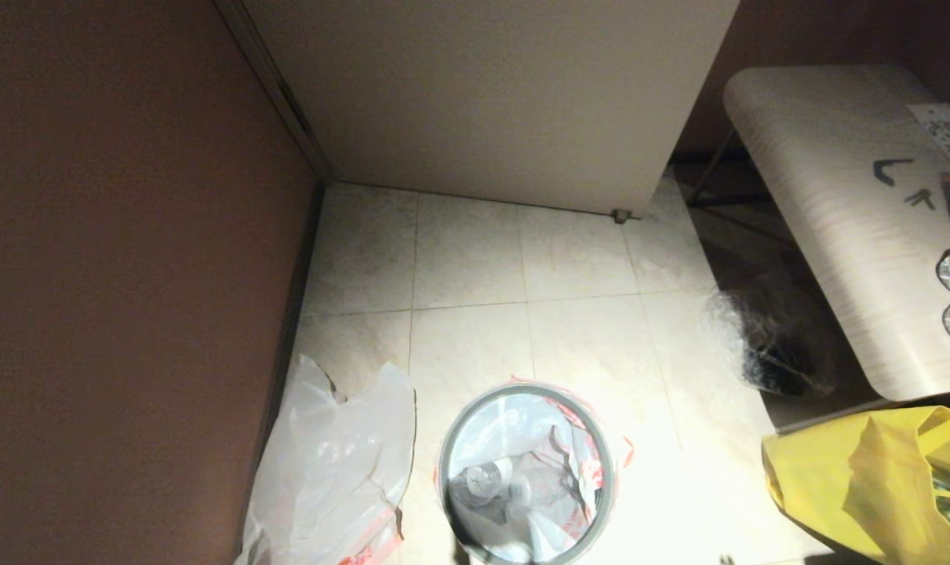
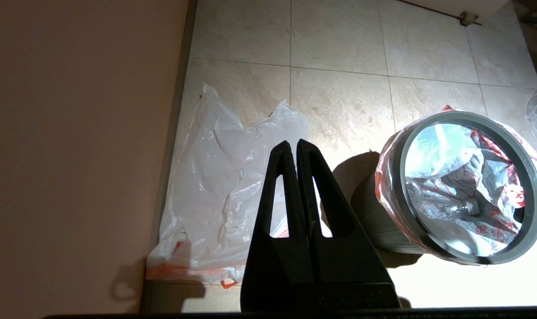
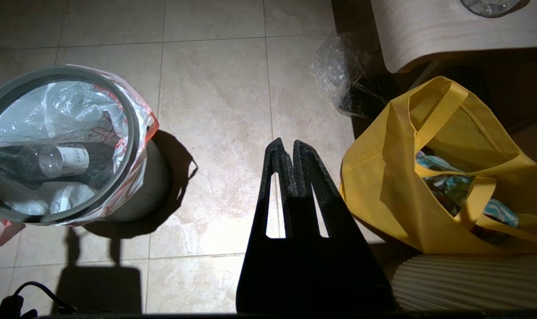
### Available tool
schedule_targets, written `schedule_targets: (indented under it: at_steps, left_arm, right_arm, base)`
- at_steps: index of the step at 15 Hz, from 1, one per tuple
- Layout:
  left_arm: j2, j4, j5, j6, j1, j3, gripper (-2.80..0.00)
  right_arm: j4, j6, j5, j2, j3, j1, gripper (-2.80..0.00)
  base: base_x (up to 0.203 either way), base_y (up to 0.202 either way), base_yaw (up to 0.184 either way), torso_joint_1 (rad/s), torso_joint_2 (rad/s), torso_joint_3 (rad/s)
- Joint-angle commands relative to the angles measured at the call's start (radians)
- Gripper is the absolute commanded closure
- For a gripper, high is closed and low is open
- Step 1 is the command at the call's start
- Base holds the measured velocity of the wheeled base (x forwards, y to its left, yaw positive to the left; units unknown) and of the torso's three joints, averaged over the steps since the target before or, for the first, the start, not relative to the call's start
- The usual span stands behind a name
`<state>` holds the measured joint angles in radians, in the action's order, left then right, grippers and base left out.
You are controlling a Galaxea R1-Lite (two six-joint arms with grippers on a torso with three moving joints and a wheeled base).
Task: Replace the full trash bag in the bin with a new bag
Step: Place the trash can ring on the floor
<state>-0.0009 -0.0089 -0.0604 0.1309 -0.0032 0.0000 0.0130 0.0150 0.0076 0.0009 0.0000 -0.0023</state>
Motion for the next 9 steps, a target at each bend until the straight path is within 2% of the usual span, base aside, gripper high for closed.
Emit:
schedule_targets:
  at_steps: [1,9]
  left_arm:
    - [0.001,0.000,-0.001,0.001,0.000,0.000,0.00]
    - [0.001,0.000,-0.001,0.001,0.000,0.000,0.00]
  right_arm:
    - [0.001,0.000,0.000,0.001,0.008,0.000,0.00]
    - [-0.002,0.000,-0.001,0.001,0.006,0.001,0.00]
  base:
    - [0.000,0.000,0.000,0.000,0.00,0.000]
    - [0.000,0.000,0.000,0.000,0.00,0.000]
